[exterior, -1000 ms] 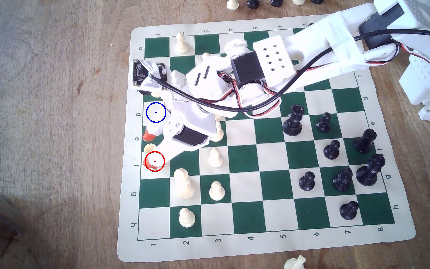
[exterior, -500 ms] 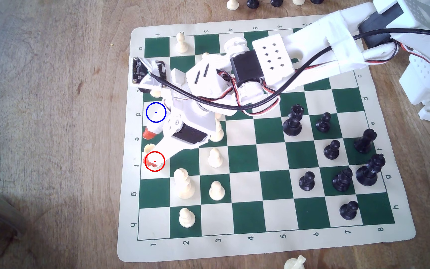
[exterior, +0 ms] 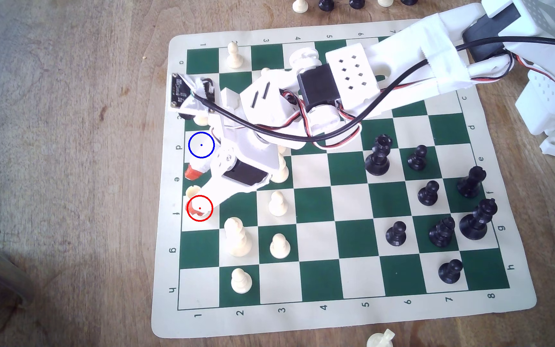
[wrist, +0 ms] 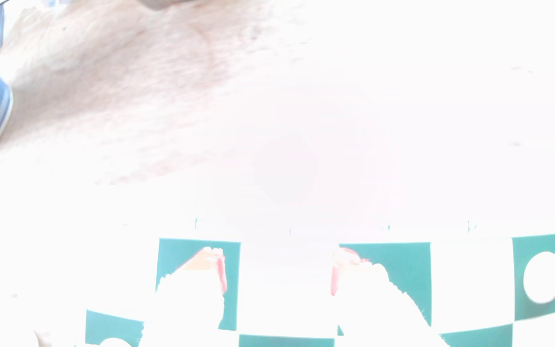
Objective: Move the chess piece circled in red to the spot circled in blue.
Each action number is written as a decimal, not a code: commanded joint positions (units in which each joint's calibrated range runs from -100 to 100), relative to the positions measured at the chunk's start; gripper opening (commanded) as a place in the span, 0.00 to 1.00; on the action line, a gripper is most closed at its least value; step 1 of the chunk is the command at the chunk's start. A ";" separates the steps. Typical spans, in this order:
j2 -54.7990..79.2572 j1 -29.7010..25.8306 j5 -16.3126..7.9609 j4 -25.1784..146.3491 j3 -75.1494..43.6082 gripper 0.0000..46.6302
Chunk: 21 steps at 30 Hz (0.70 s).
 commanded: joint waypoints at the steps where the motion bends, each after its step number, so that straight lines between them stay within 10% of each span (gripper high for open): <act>1: -1.77 -0.50 -0.24 0.11 -0.98 0.36; 18: -0.16 -0.42 -0.34 -0.47 -1.43 0.33; 21: -0.33 -0.42 -0.39 -0.47 -1.07 0.12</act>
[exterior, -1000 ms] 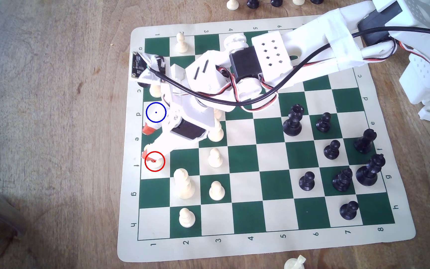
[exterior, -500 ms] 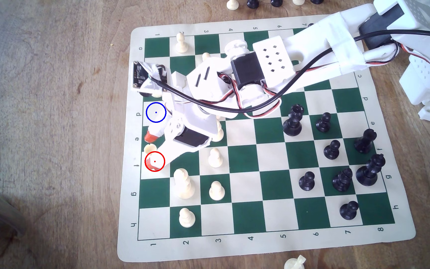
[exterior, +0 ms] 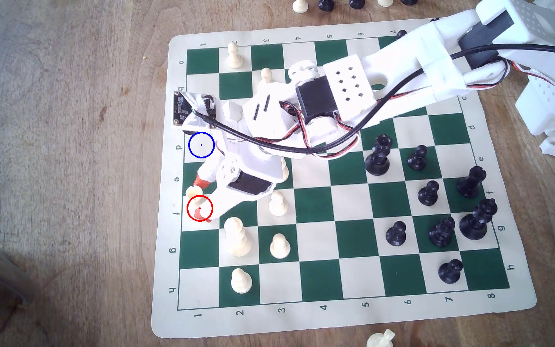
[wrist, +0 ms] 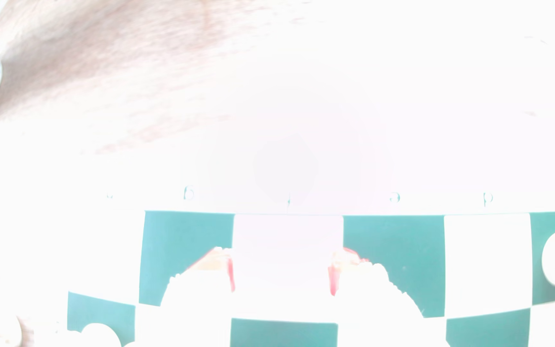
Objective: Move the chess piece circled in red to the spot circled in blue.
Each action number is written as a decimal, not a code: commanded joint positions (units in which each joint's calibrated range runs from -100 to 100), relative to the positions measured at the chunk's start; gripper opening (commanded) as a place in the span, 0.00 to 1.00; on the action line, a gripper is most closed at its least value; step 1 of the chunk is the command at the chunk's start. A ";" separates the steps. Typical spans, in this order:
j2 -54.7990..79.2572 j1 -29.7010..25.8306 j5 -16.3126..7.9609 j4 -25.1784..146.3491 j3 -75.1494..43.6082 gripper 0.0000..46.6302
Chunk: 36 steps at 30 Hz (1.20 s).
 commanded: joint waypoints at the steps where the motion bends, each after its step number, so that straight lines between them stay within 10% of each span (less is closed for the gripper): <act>1: -3.01 -0.12 -0.49 -0.47 -1.07 0.04; 13: -3.52 -0.28 -0.78 -0.22 -0.98 0.02; 17: -3.35 -0.20 -1.03 -0.38 -0.89 0.46; 36: 2.08 0.66 -1.95 -4.89 -5.87 0.46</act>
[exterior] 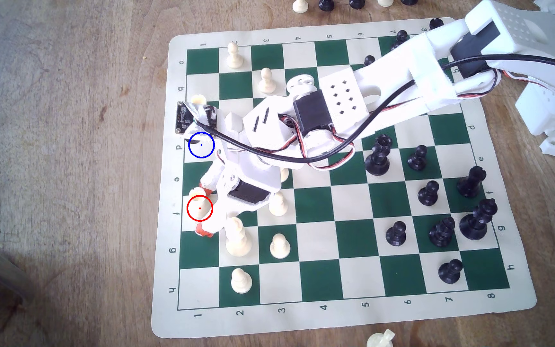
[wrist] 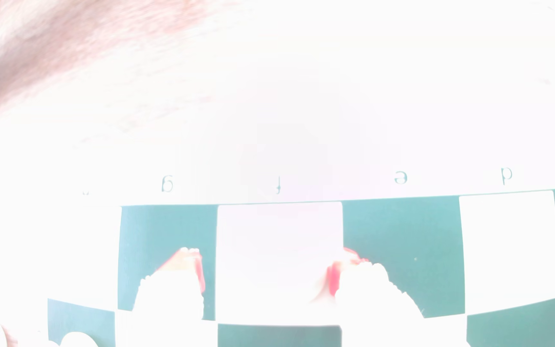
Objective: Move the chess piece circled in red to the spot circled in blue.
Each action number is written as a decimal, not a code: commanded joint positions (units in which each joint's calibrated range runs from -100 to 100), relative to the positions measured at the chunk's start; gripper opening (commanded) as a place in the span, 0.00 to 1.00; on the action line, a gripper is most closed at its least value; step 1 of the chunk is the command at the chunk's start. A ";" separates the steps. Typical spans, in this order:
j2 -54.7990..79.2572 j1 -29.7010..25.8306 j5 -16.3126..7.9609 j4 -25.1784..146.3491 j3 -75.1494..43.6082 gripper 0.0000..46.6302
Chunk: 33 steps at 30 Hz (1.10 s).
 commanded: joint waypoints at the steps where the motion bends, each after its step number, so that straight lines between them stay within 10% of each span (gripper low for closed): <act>1: -2.94 0.74 -0.44 -1.71 -4.97 0.47; 14: -6.26 0.66 -0.59 -1.54 -5.60 0.35; 16: -7.02 0.58 -0.59 -1.54 -5.69 0.11; 20: -7.87 0.19 -0.49 -0.48 -5.69 0.02; 33: -12.45 -0.12 -0.34 5.01 -11.77 0.01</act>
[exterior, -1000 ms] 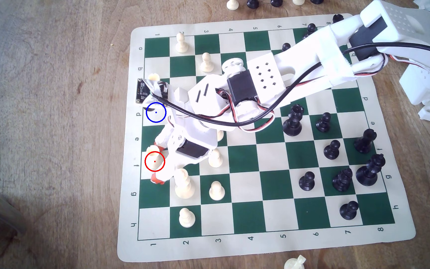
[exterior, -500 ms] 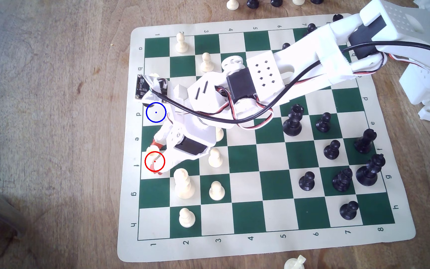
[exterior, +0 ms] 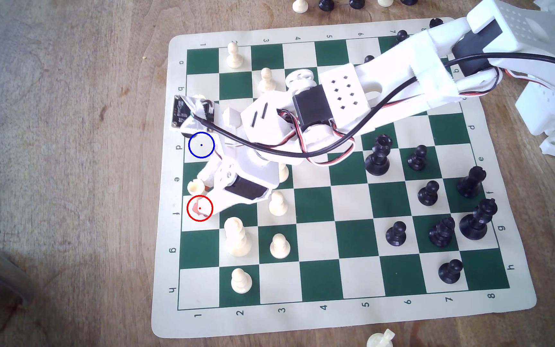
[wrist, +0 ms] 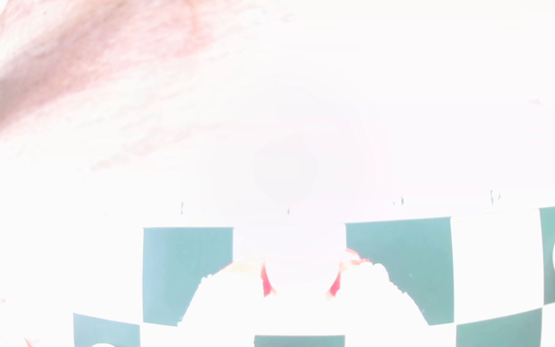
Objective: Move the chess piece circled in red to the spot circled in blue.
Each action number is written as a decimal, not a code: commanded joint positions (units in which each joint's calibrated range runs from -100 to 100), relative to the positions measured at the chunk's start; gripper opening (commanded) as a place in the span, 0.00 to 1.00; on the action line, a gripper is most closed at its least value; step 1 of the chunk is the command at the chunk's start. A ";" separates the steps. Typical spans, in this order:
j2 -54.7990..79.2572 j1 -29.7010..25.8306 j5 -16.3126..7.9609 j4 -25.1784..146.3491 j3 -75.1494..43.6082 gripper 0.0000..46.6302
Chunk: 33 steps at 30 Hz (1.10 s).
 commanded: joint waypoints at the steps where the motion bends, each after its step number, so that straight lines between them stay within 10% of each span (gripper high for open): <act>1: -11.63 0.11 0.00 3.53 -10.69 0.01; 33: -0.42 10.36 5.57 3.86 -10.78 0.01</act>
